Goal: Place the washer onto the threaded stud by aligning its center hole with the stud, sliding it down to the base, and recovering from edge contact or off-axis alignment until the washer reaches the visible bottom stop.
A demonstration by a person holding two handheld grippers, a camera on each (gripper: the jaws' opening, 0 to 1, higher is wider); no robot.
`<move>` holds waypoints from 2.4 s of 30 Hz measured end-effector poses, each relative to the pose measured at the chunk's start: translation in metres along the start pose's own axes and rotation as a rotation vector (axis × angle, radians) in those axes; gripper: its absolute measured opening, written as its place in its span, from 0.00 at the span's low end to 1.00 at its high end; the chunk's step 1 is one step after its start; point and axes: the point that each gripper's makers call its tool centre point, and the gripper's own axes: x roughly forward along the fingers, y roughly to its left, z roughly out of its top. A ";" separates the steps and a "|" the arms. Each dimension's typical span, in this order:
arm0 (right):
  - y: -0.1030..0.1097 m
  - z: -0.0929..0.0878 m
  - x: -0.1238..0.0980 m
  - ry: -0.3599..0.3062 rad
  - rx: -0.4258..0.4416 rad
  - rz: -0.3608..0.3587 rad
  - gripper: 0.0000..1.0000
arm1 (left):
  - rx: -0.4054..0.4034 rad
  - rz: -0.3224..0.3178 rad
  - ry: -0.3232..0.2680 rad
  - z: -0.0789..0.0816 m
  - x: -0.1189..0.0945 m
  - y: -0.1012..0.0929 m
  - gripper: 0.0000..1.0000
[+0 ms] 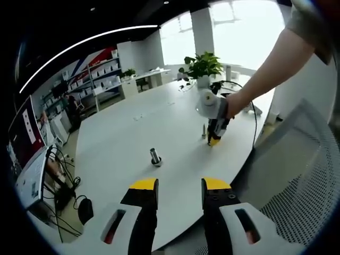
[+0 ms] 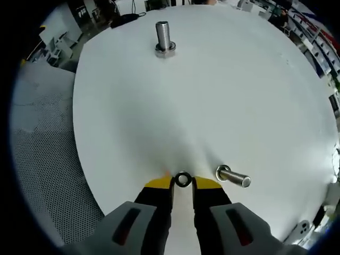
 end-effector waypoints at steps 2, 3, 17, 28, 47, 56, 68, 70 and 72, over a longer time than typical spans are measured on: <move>0.000 0.000 0.000 0.018 0.001 0.002 0.16 | 0.002 0.002 0.005 -0.001 0.000 0.001 0.31; 0.001 0.000 -0.001 0.030 -0.001 0.002 0.16 | 0.000 0.002 0.009 -0.002 0.000 0.000 0.31; 0.001 0.000 0.003 0.226 -0.067 -0.059 0.15 | -0.006 0.005 0.006 -0.001 0.000 0.001 0.30; 0.004 -0.003 -0.002 0.101 -0.015 -0.071 0.15 | -0.006 0.014 -0.001 0.000 0.000 0.003 0.30; 0.002 -0.004 -0.004 -0.075 0.058 -0.114 0.15 | 0.003 0.018 -0.006 0.001 -0.001 0.003 0.30; 0.001 -0.007 -0.004 -0.126 0.124 -0.123 0.15 | 0.008 0.018 -0.007 0.001 -0.001 0.002 0.30; 0.005 -0.011 -0.009 -0.140 0.168 -0.103 0.14 | 0.008 0.024 -0.023 0.004 -0.003 0.004 0.30; 0.005 -0.011 -0.010 -0.147 0.169 -0.103 0.14 | 0.006 0.026 -0.026 0.004 -0.003 0.005 0.30; 0.003 -0.011 -0.013 -0.154 0.162 -0.112 0.14 | 0.007 0.027 -0.026 0.005 -0.003 0.004 0.30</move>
